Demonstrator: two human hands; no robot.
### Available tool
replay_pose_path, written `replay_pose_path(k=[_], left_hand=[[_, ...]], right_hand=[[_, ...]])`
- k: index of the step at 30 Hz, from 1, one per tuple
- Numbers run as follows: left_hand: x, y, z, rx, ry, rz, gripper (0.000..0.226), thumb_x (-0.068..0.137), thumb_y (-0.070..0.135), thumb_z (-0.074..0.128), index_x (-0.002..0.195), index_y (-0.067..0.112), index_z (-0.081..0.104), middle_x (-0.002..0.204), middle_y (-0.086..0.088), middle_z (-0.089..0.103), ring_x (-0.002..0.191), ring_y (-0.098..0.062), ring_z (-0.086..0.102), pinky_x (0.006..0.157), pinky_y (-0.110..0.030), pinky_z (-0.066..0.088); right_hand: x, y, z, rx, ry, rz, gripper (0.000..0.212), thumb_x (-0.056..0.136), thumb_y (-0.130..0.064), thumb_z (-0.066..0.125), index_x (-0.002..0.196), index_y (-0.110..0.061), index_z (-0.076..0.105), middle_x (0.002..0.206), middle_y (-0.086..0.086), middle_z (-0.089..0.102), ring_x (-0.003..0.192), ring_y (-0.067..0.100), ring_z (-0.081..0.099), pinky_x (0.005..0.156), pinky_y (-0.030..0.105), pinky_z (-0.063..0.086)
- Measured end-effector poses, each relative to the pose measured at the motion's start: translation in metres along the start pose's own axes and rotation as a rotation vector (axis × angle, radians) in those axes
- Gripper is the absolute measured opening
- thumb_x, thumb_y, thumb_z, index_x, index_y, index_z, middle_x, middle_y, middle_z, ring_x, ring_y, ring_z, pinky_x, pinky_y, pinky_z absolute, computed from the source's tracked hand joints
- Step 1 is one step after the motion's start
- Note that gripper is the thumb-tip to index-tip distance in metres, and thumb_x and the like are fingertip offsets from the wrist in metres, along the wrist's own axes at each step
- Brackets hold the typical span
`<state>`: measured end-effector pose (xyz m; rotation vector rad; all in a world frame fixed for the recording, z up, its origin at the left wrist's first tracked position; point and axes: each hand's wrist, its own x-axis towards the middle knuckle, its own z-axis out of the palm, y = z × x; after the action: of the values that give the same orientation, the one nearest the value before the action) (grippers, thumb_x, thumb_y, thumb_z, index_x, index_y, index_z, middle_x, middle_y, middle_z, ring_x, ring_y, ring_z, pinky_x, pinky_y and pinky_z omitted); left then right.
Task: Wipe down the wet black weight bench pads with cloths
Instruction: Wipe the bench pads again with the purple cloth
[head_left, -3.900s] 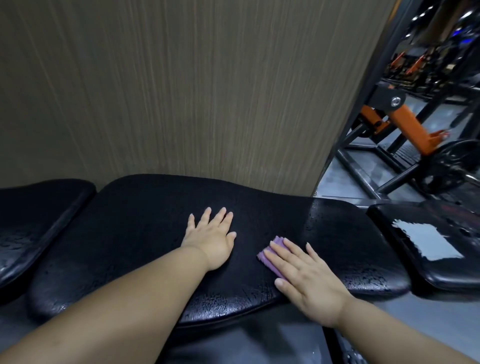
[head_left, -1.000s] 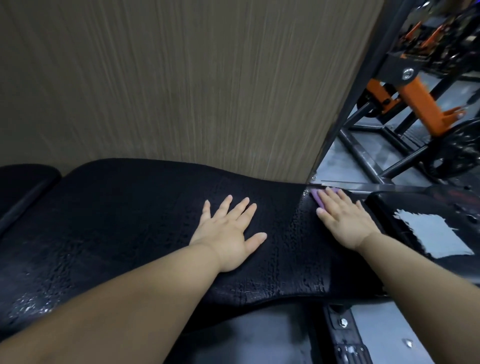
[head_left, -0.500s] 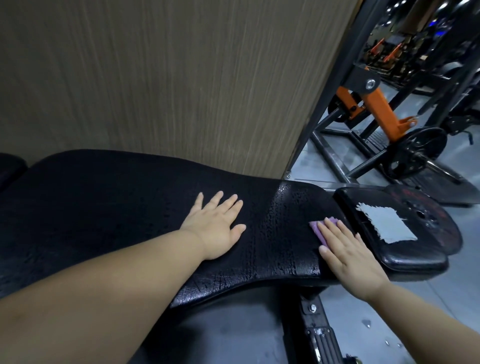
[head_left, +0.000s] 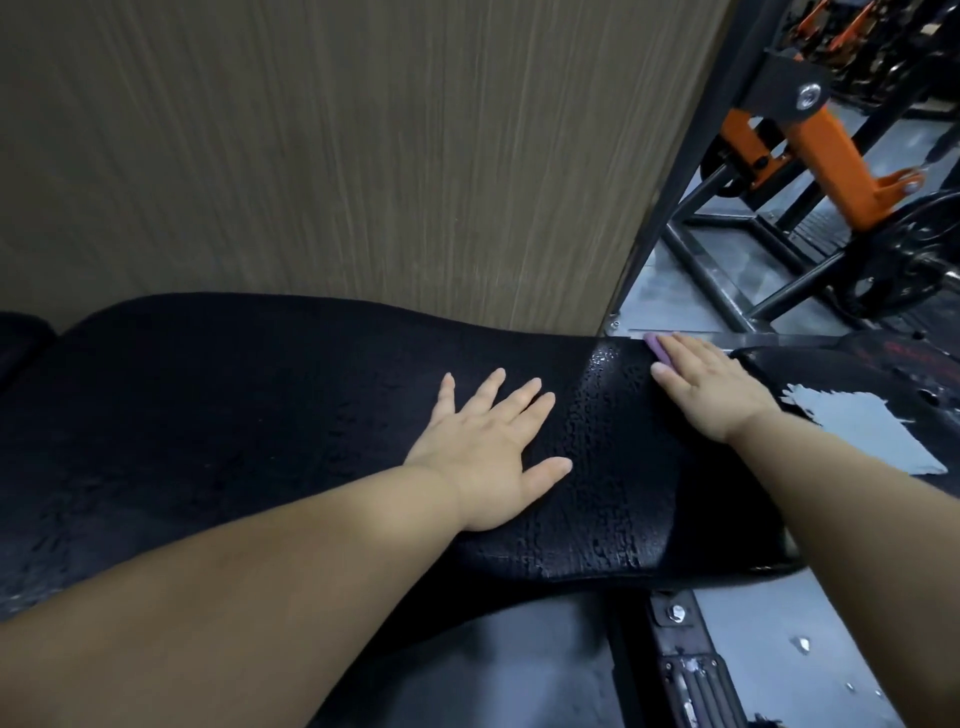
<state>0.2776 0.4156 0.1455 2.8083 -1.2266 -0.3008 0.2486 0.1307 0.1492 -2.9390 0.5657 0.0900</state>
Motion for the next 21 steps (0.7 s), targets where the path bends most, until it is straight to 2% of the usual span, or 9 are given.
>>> replay_pose_path(k=[3,8,11,15,21], left_hand=[[0.004,-0.001,0.001,0.002,-0.005,-0.002,0.073,0.093,0.07,0.012,0.154,0.035,-0.005,0.161,0.018,-0.013,0.147,-0.015,-0.021,0.116,-0.057,-0.014],[0.007,-0.001,0.001,0.016,-0.009,-0.008,0.072,0.093,0.07,0.013,0.154,0.036,-0.005,0.161,0.018,-0.013,0.147,-0.015,-0.021,0.116,-0.057,-0.013],[0.008,-0.001,0.0,0.021,-0.016,-0.014,0.072,0.093,0.07,0.012,0.154,0.036,-0.005,0.161,0.018,-0.013,0.147,-0.015,-0.021,0.116,-0.057,-0.012],[0.007,-0.001,0.0,0.012,-0.012,-0.015,0.071,0.094,0.07,0.011,0.154,0.036,-0.004,0.161,0.018,-0.012,0.148,-0.015,-0.02,0.116,-0.057,-0.012],[-0.003,0.001,0.001,-0.021,0.017,-0.036,0.066,0.097,0.064,0.012,0.155,0.034,-0.001,0.162,0.014,-0.008,0.149,-0.017,-0.014,0.119,-0.052,-0.01]], right_hand=[[0.022,0.004,0.0,0.058,0.008,0.042,0.06,0.099,-0.052,0.027,0.152,-0.025,0.022,0.156,0.002,0.027,0.143,0.021,0.022,0.116,0.036,0.015],[0.024,0.005,0.003,0.073,0.03,0.044,0.059,0.1,-0.05,0.027,0.151,-0.021,0.025,0.155,0.005,0.03,0.142,0.023,0.024,0.116,0.038,0.015],[0.011,0.004,0.005,0.028,0.056,0.029,0.06,0.1,-0.048,0.026,0.152,-0.018,0.021,0.158,0.003,0.022,0.145,0.021,0.016,0.118,0.04,0.012],[-0.025,0.003,0.01,-0.067,-0.001,0.026,0.064,0.099,-0.051,0.023,0.154,-0.021,0.007,0.162,-0.002,0.003,0.148,0.016,0.0,0.118,0.041,0.004],[-0.092,-0.013,0.014,-0.095,-0.024,0.041,0.064,0.1,-0.051,0.021,0.154,-0.024,-0.001,0.161,-0.005,-0.005,0.147,0.012,-0.009,0.119,0.039,0.0]])
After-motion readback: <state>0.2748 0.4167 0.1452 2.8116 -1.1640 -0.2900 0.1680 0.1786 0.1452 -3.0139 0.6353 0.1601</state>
